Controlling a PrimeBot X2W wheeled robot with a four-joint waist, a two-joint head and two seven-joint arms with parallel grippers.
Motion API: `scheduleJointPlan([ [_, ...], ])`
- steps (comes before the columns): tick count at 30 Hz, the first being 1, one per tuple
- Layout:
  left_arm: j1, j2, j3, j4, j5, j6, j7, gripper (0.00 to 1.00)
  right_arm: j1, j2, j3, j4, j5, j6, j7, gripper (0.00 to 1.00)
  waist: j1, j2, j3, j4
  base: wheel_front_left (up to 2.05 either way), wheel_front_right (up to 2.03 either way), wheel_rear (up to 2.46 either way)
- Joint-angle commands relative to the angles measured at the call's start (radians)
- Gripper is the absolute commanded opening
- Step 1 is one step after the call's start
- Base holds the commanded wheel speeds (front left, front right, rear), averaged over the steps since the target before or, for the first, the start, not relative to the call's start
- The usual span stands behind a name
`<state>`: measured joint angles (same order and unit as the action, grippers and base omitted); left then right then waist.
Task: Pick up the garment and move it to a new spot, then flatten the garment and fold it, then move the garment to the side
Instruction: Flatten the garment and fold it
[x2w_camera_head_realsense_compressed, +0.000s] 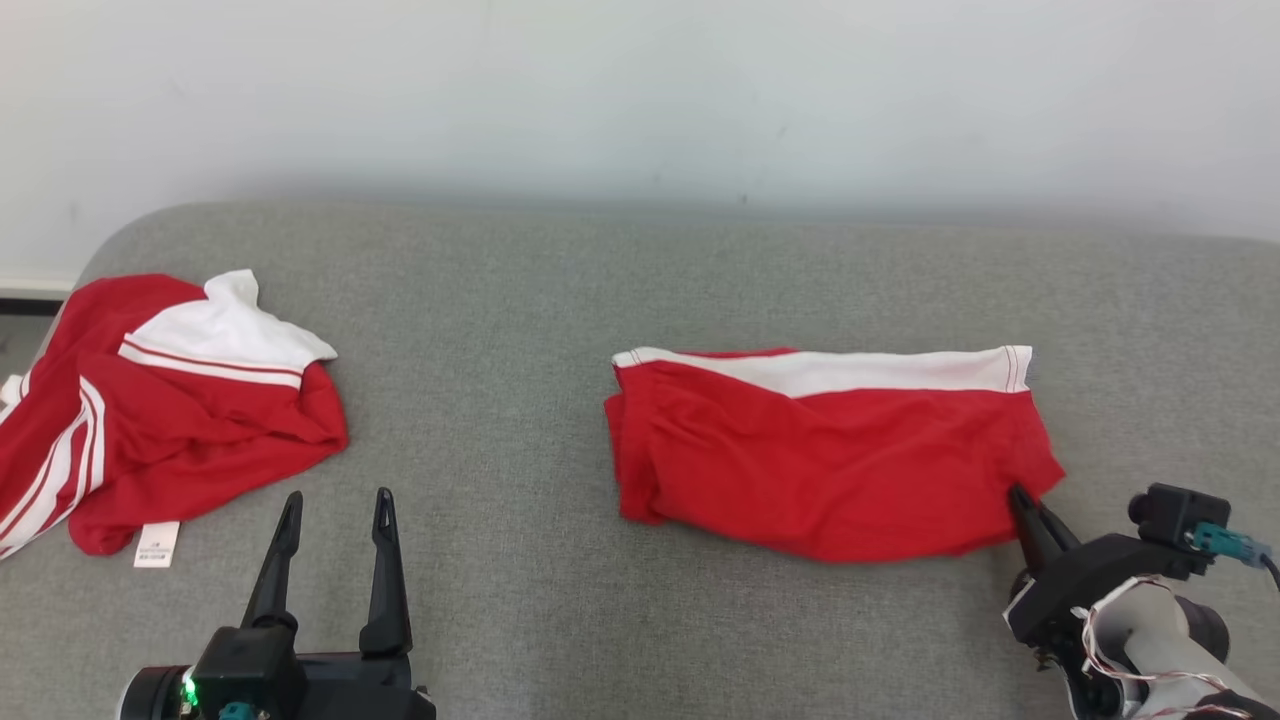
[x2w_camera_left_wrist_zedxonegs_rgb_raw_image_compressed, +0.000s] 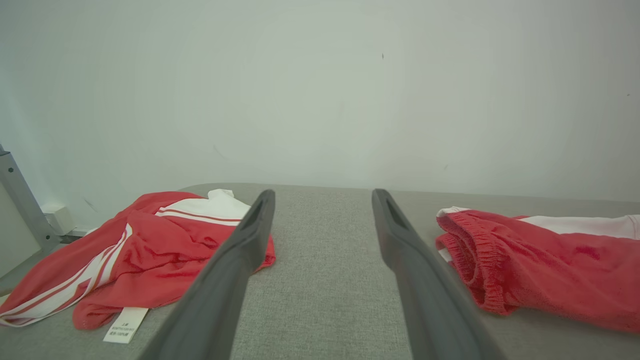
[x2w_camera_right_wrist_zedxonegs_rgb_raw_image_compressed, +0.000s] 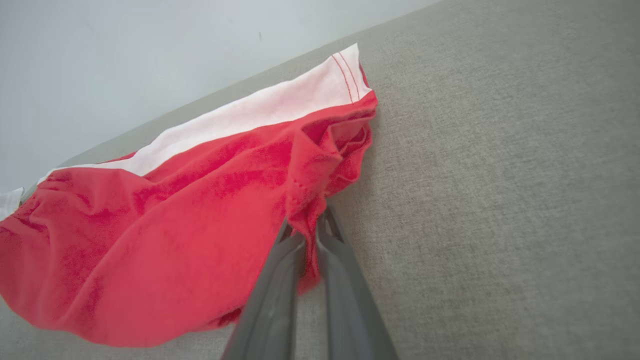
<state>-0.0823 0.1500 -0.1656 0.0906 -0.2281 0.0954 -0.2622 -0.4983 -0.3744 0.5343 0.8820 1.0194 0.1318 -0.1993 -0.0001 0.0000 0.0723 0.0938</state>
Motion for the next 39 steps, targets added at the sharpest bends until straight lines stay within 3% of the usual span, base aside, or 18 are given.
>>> scheduleJointPlan([
  [1,0.006,0.004,-0.003,0.003,-0.001,-0.002,0.003,1.0,0.014,-0.008,-0.006,0.0,-0.01,-0.002,-0.004,0.0,0.0001,0.0,-0.012,-0.012,0.0,0.0,0.0],
  [6,0.008,0.009,-0.006,0.005,-0.007,-0.002,0.006,1.0,0.041,0.003,-0.031,0.029,-0.02,-0.002,0.011,0.0,0.0001,0.0,-0.024,-0.009,0.0,0.0,0.0],
  [7,0.01,0.009,-0.008,0.006,-0.007,-0.002,0.006,1.0,0.039,0.002,-0.036,0.032,-0.023,-0.002,0.008,0.22,0.0001,0.0,-0.027,-0.007,0.0,0.0,0.0],
  [8,0.014,0.009,-0.008,0.006,-0.008,-0.002,0.006,1.0,0.04,0.006,-0.04,0.034,-0.022,-0.002,0.015,0.22,0.0001,0.0,-0.03,-0.007,0.0,0.0,0.0],
  [9,0.019,0.009,-0.009,0.005,-0.008,-0.001,0.007,1.0,0.047,0.013,-0.04,0.039,-0.018,-0.002,0.03,0.0,0.0001,0.0,-0.033,-0.006,0.0,0.0,0.0],
  [22,0.042,0.022,-0.003,-0.015,-0.021,0.016,0.013,1.0,0.05,0.025,-0.084,0.094,-0.062,-0.002,0.0,0.0,0.0001,0.0,-0.033,-0.009,0.0,0.0,0.0],
  [23,0.044,0.023,-0.003,-0.016,-0.022,0.017,0.013,1.0,0.048,0.026,-0.088,0.096,-0.064,-0.002,-0.004,0.41,0.0001,0.0,-0.032,-0.011,0.0,0.0,0.0],
  [25,0.045,0.024,-0.002,-0.02,-0.023,0.019,0.012,1.0,0.048,0.033,-0.09,0.098,-0.067,-0.002,-0.003,0.35,0.0001,0.0,-0.03,-0.015,0.0,0.0,0.0],
  [27,0.042,0.025,-0.003,-0.022,-0.025,0.021,0.013,1.0,0.05,0.034,-0.093,0.099,-0.07,-0.002,-0.006,0.37,0.0001,0.0,-0.028,-0.018,0.0,0.0,0.0],
  [28,0.04,0.026,-0.004,-0.023,-0.026,0.023,0.013,1.0,0.047,0.03,-0.097,0.102,-0.077,-0.002,-0.014,0.65,0.0001,0.0,-0.026,-0.019,0.0,0.0,0.0],
  [29,0.038,0.026,-0.004,-0.025,-0.027,0.024,0.013,1.0,0.045,0.034,-0.1,0.103,-0.076,-0.002,-0.016,1.0,0.0001,0.0,-0.024,-0.021,0.0,0.0,0.0],
  [39,0.04,0.026,-0.007,-0.05,-0.029,0.041,0.015,1.0,-0.039,0.013,-0.118,0.132,-0.114,-0.002,0.022,1.0,0.0001,0.0,0.003,-0.03,0.0,0.0,0.0],
])
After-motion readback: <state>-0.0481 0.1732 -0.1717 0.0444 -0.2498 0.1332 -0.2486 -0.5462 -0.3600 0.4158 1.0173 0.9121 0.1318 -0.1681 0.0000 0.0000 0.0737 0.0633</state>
